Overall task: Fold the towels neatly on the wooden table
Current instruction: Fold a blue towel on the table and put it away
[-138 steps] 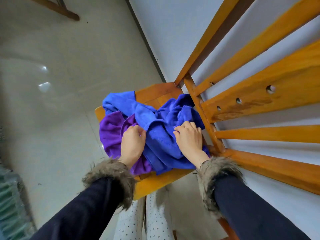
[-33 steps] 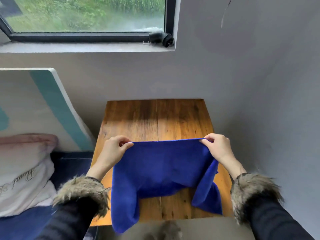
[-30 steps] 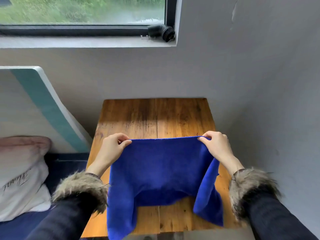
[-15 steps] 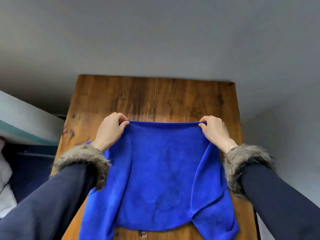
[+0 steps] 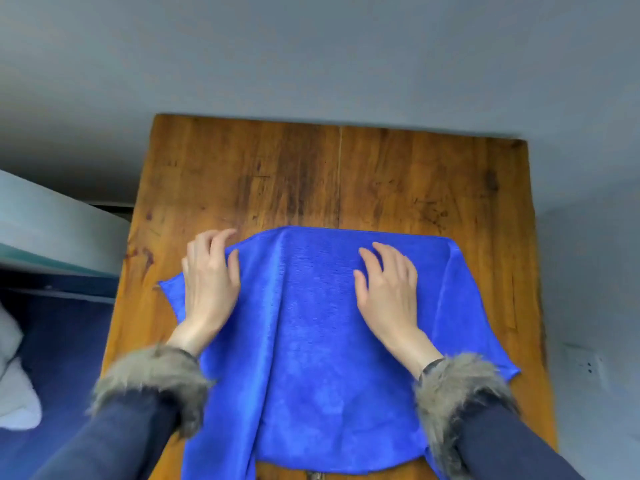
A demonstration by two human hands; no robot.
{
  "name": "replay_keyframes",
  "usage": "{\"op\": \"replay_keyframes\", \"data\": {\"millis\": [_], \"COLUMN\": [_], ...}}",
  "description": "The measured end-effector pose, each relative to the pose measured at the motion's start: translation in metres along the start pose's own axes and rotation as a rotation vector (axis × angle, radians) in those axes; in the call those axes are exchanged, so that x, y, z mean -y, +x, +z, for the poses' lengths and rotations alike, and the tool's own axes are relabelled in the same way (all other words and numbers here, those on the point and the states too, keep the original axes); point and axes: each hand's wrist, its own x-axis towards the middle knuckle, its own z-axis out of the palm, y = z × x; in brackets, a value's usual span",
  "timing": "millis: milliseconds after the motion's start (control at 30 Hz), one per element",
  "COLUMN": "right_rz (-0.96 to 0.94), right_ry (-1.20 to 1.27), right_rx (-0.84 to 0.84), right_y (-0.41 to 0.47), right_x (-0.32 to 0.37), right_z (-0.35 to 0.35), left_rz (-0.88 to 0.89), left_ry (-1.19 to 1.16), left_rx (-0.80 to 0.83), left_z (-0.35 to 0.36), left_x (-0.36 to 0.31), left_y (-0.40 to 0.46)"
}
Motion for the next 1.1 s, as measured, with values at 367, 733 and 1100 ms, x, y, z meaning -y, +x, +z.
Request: {"op": "replay_keyframes", "data": {"millis": [367,733,1100], "right_rz": [0.012,0.080,-0.056], "right_ry": [-0.190,-0.185,-0.175], "right_rx": [0.162,0.115,0.156], "right_y": [-0.038,-0.038,-0.061], "right_x": [0.050,0.063,0.131], "right_z": [0.054,0.056,0.083], "left_rz": [0.210,0.151,-0.567], "left_ry": [0.227,-0.089,-0.099], "left_rx": [0.353,0.041,0.134], "left_z": [0.013,-0.030,-0.035], "left_x": [0.084,0.109,0.098], "left_y": [-0.047,0.003,-0.068]}}
